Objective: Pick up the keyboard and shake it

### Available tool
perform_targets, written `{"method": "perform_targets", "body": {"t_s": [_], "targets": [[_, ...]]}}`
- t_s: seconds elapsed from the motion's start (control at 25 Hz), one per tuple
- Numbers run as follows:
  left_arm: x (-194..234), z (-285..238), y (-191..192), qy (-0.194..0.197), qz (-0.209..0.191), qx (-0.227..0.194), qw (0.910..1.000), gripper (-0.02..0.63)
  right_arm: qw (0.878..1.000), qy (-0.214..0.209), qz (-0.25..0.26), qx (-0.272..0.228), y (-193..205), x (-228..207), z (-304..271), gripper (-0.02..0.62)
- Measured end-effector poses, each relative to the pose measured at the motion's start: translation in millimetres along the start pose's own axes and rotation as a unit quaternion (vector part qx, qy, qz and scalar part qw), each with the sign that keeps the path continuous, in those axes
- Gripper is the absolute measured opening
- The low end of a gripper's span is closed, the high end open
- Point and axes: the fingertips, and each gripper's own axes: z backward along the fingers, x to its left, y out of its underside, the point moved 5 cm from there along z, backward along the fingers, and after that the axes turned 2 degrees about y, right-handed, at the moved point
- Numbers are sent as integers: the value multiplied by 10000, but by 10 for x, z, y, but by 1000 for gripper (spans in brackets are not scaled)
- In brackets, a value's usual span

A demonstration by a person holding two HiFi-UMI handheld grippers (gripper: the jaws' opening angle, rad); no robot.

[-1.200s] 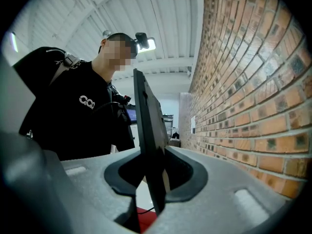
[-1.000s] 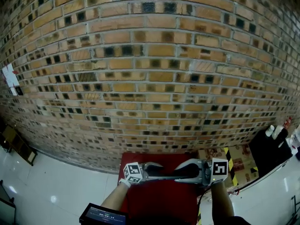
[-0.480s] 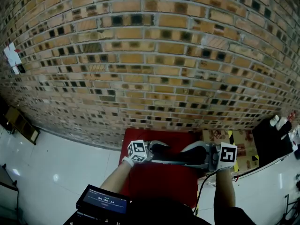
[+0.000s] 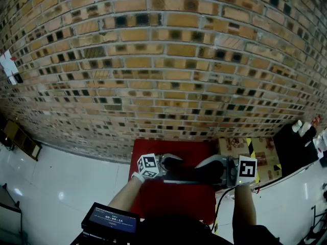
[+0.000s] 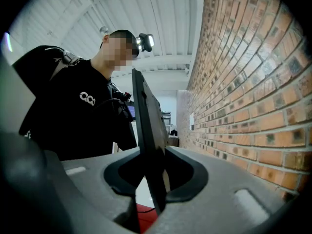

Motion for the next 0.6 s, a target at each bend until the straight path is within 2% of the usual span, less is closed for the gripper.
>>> {"method": "perform_targets", "body": {"t_s": [0.12,0.32,0.6], "targets": [[-34,-36,-23,51,-54,23,10000,222,9999,-74,-35,-69,-1,20,34,81],[-58,-37,115,105,275,69,9995,194,9980,507,-269,-262,169,-239,159,78],[-343,-102,425,387,861,164,9954,120,9841,1121,-1234,-614,515,-599,257,61]]}}
